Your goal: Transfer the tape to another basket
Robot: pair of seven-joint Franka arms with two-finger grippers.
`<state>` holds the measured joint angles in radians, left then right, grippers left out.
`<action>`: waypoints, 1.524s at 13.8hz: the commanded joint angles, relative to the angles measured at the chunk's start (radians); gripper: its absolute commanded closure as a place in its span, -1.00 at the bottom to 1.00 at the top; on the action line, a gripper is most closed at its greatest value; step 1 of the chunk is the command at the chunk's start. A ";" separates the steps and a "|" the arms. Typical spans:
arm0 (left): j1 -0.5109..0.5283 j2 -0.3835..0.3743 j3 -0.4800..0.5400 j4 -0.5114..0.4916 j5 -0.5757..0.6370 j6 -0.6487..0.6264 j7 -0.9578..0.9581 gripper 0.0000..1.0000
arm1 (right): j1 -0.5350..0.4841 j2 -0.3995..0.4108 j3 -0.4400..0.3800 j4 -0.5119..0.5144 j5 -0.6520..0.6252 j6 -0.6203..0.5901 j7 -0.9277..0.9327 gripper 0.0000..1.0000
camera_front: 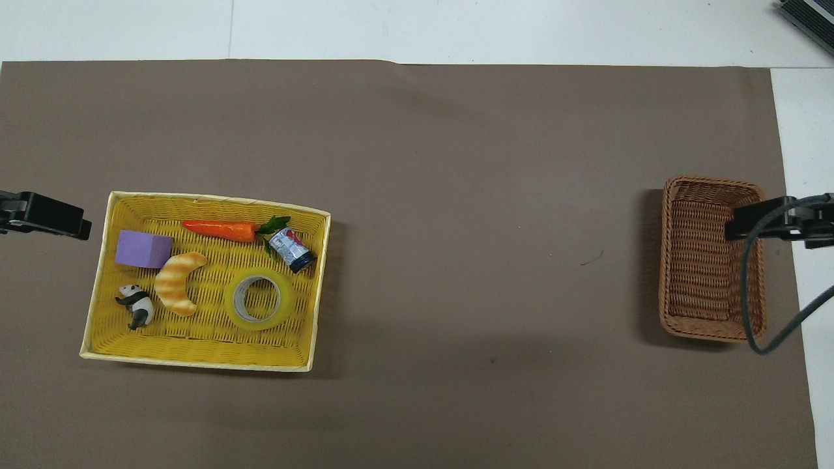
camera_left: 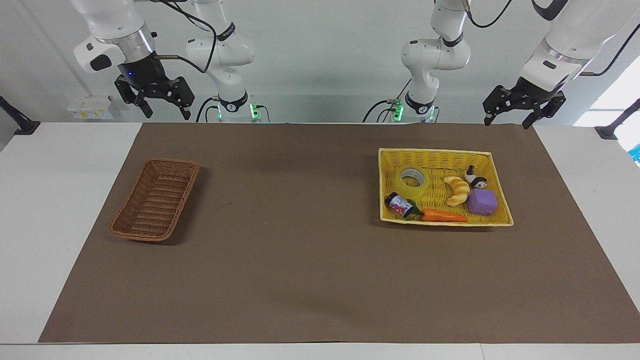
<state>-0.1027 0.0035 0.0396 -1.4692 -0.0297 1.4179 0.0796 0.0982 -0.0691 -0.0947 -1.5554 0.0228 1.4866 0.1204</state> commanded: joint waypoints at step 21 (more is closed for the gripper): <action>-0.002 -0.017 0.005 -0.017 -0.004 -0.022 0.006 -1.00 | -0.018 -0.024 0.006 -0.034 0.012 0.012 -0.033 -1.00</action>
<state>-0.0995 0.0034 0.0414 -1.4716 -0.0306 1.4125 0.0802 0.0977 -0.0707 -0.0953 -1.5604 0.0228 1.4866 0.1204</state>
